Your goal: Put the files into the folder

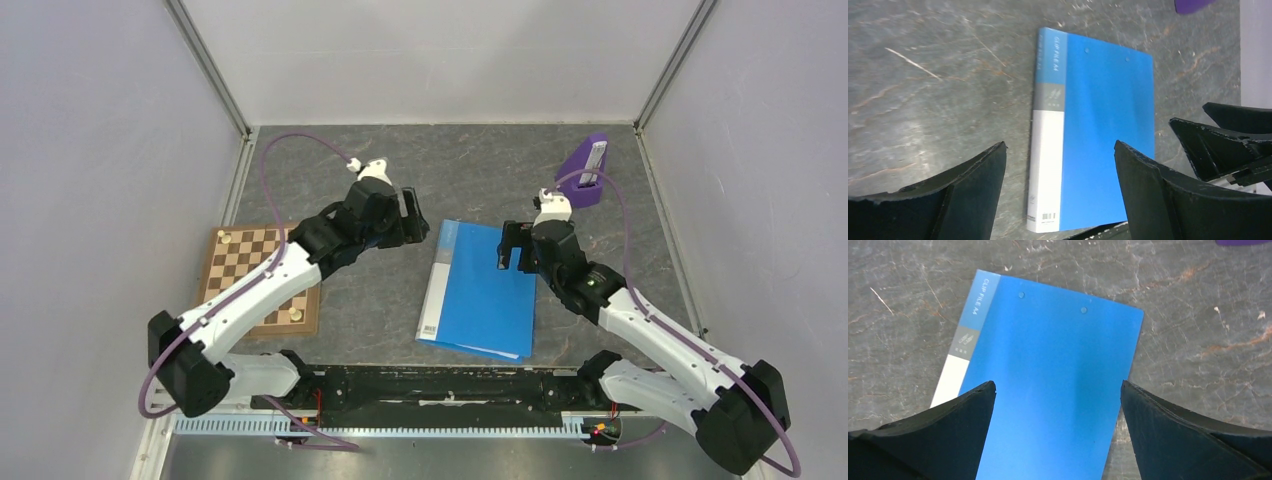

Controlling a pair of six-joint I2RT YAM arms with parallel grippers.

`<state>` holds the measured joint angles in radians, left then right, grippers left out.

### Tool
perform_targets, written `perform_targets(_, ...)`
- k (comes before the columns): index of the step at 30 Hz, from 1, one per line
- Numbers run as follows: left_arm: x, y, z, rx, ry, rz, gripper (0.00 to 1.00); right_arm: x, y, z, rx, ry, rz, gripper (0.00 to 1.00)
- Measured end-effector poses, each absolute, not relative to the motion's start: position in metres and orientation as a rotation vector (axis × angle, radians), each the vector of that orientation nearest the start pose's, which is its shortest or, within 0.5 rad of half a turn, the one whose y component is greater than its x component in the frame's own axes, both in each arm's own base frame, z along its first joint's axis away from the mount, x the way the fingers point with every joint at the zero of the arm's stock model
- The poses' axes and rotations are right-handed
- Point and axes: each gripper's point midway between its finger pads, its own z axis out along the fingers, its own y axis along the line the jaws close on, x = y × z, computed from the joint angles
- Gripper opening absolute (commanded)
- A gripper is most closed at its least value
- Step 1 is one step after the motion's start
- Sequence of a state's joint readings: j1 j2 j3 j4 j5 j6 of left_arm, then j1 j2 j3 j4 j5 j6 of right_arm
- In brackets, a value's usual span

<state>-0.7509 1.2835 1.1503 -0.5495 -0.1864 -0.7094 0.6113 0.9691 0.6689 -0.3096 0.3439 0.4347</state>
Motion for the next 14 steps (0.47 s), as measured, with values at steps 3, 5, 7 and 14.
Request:
perform_targets(3,0.275,-0.231,0.221,-0.075,2.271,-0.535,0.85,0.278,0.142,0.152,-0.005,2.122,0.244,0.98)
perform_targets(5,0.273,-0.223,0.223,-0.082,2.265,-0.508,0.85,0.281,0.144,0.154,-0.010,2.109,0.253,0.98)
perform_targets(7,0.273,-0.218,0.222,-0.087,2.268,-0.482,0.85,0.283,0.147,0.156,-0.016,2.099,0.259,0.98)
perform_targets(14,0.269,-0.207,0.213,-0.093,2.298,-0.409,0.86,0.286,0.151,0.151,-0.034,2.109,0.258,0.98)
